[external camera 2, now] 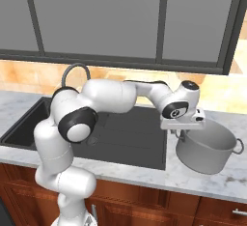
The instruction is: Dump the tomato from the pot into the sink. Then turn on the water and wash the tomato. Then turn off the water and put the tomato back in the pot.
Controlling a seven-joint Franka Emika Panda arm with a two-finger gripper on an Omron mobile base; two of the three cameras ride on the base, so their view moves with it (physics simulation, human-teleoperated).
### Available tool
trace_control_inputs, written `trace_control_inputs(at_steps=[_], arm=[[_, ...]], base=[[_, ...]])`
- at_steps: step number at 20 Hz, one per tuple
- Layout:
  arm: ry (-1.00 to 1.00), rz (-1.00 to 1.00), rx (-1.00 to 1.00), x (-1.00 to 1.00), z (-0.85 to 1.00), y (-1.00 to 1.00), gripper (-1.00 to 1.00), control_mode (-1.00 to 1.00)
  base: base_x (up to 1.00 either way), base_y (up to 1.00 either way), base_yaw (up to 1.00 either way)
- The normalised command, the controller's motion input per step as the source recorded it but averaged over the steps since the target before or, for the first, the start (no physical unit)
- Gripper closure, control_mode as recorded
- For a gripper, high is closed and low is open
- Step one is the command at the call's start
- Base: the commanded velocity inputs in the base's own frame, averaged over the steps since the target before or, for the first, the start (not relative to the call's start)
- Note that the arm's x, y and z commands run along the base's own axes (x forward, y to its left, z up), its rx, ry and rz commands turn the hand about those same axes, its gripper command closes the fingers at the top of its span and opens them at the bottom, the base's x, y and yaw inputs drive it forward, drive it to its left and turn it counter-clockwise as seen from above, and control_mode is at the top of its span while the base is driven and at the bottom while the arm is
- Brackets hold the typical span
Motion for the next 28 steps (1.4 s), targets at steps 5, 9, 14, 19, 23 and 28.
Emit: trace_control_inputs(at_steps=[5,9,14,19,23,28], arm=[[0.0,0.09,0.0,0.07,-0.4,0.0,1.0,-1.0],[0.0,0.06,0.0,0.0,-0.34,0.05,-1.0,-1.0],[0.03,0.02,0.0,0.03,-0.25,0.18,-1.0,-1.0],[0.01,0.0,0.0,0.0,-0.07,0.07,-1.0,-1.0],[0.0,0.0,0.0,0.0,0.11,0.02,-1.0,-1.0],[0.0,0.0,0.0,-0.05,0.42,0.1,-1.0,-1.0]], base=[[0.0,0.0,0.0],[0.0,0.0,0.0],[0.0,0.0,0.0],[0.0,0.0,0.0],[0.0,0.0,0.0],[0.0,0.0,0.0]])
